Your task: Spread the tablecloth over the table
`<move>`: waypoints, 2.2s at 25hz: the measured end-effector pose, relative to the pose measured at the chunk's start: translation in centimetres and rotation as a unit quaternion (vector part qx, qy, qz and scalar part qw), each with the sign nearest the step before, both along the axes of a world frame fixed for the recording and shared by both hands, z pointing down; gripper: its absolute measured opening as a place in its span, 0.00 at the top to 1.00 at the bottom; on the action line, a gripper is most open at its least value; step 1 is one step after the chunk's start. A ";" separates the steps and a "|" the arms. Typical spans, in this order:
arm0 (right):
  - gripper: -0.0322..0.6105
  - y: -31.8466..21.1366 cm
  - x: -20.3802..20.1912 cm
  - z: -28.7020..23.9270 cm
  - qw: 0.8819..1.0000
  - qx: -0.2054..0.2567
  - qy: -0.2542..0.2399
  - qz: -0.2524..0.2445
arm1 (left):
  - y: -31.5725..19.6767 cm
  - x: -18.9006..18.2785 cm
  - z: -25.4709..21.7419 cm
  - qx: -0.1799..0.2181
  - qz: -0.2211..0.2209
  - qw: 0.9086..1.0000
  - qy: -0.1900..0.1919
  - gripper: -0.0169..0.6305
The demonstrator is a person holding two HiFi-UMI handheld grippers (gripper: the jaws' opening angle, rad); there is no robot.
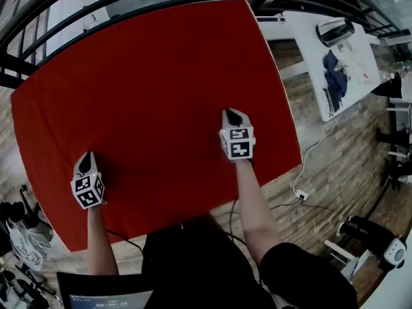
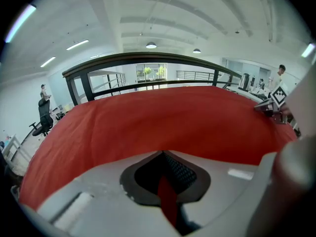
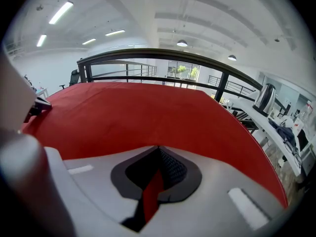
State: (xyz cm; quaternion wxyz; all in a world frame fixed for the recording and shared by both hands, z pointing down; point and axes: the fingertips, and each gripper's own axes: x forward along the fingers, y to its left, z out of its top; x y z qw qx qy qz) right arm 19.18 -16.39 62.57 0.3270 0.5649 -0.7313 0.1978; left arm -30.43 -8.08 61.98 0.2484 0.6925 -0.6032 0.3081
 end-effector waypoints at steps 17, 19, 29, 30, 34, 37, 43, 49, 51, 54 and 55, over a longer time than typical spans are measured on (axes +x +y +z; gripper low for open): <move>0.93 3.7 -5.0 -9.4 0.989 0.063 -0.135 -0.016 | 0.4 3.3 -7.0 0.092 0.022 0.995 0.030 0.96; 0.93 5.3 -7.6 -12.0 0.984 0.074 -0.161 -0.030 | 1.5 4.3 -9.1 0.108 0.032 0.993 0.041 0.96; 0.93 10.6 -11.9 -24.4 0.962 0.165 -0.205 -0.076 | 2.8 10.2 -19.7 0.214 0.088 0.968 0.099 0.96; 0.93 11.1 -12.1 -25.0 0.960 0.170 -0.205 -0.086 | 3.1 10.2 -20.8 0.223 0.084 0.966 0.100 0.96; 0.93 13.9 -11.7 -26.8 0.952 0.180 -0.210 -0.131 | 6.2 11.4 -24.0 0.248 0.061 0.961 0.102 0.96; 0.93 17.6 -10.1 -27.4 0.945 0.179 -0.224 -0.158 | 10.2 14.3 -24.9 0.255 0.041 0.961 0.098 0.96; 0.93 21.5 -7.8 -25.9 0.937 0.169 -0.251 -0.173 | 15.3 17.9 -24.8 0.256 -0.005 0.961 0.101 0.96; 0.93 24.6 -4.6 -25.5 0.935 0.166 -0.266 -0.167 | 20.0 18.9 -25.6 0.259 -0.032 0.962 0.084 0.96; 0.94 25.0 -4.7 -26.5 0.932 0.176 -0.265 -0.172 | 20.8 18.1 -26.4 0.265 -0.035 0.960 0.077 0.96; 0.93 25.6 -5.2 -28.5 0.930 0.197 -0.256 -0.176 | 21.8 16.7 -27.8 0.281 -0.037 0.956 0.075 0.96; 0.93 26.0 -5.4 -29.1 0.929 0.203 -0.253 -0.176 | 22.1 16.3 -28.4 0.287 -0.038 0.954 0.076 0.96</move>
